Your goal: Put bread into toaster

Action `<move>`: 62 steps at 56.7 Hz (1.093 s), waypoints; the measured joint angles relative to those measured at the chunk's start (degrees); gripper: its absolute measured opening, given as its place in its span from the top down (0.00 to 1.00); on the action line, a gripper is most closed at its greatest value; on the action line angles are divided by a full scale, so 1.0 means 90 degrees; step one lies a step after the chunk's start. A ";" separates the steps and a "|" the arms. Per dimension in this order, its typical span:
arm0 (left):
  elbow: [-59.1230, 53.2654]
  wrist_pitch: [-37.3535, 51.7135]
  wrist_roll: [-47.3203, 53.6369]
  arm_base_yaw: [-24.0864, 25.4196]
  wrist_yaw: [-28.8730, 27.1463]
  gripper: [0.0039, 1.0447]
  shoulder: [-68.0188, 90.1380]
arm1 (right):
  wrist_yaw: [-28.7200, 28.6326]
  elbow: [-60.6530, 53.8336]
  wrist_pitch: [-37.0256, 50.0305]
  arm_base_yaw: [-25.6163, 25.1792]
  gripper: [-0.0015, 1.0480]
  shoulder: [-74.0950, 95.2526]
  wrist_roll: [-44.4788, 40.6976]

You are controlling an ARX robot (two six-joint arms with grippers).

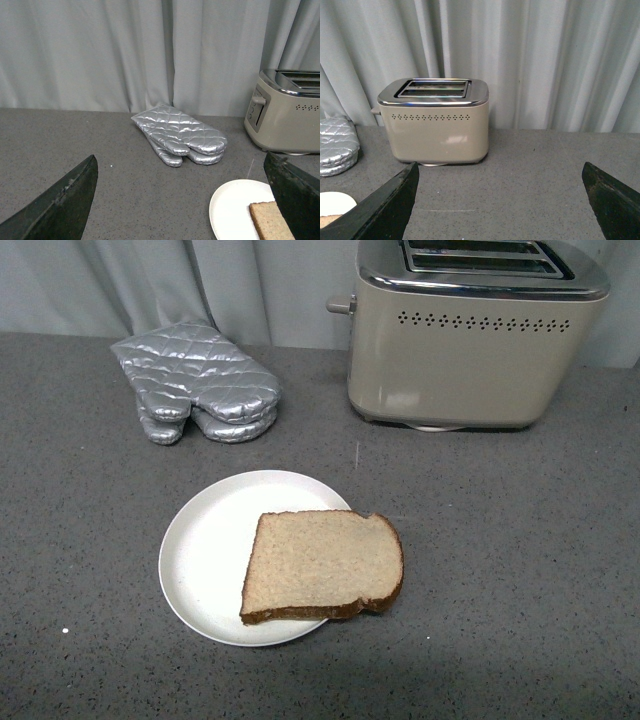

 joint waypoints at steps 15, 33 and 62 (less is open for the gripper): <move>0.0000 0.0000 0.0000 0.0000 0.0000 0.06 0.0000 | 0.0000 0.0000 0.0000 0.0000 0.09 0.0000 0.0000; 0.0000 0.0000 0.0000 0.0000 0.0000 0.06 0.0000 | 0.0000 0.0000 0.0000 0.0000 0.09 0.0000 0.0000; 0.0942 0.0056 -0.2501 -0.0746 -0.1999 0.06 0.4090 | -0.0019 0.0000 0.0000 -0.0002 0.09 0.0000 0.0000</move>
